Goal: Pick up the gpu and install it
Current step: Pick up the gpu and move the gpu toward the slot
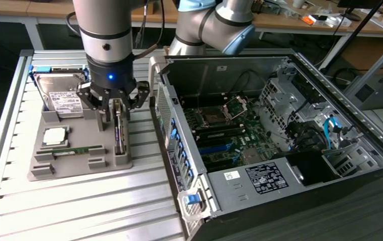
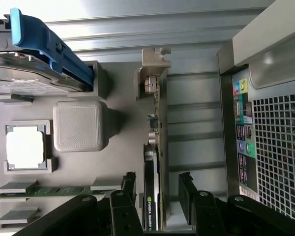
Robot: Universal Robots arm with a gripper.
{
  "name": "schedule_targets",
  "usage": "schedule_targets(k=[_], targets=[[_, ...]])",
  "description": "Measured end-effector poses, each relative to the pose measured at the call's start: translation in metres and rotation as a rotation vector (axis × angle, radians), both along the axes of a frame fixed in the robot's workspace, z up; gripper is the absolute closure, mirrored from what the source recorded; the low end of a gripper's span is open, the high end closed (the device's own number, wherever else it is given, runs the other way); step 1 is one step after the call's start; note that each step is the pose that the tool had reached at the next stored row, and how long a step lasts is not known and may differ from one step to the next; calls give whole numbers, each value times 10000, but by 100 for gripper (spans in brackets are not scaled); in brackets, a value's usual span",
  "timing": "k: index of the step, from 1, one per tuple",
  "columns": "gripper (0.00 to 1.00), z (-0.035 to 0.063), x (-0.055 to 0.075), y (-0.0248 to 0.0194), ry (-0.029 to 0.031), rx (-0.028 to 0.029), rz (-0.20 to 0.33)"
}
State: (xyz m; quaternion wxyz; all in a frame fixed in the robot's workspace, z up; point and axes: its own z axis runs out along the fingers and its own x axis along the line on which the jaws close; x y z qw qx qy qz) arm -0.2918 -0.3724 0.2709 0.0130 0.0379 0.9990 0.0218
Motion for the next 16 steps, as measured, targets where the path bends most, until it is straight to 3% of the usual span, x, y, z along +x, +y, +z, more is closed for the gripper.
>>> schedule_targets(k=[5,16], targets=[[52,-44,-4,43,-3,2,0],[52,-201,-19,49,-1,1,0]])
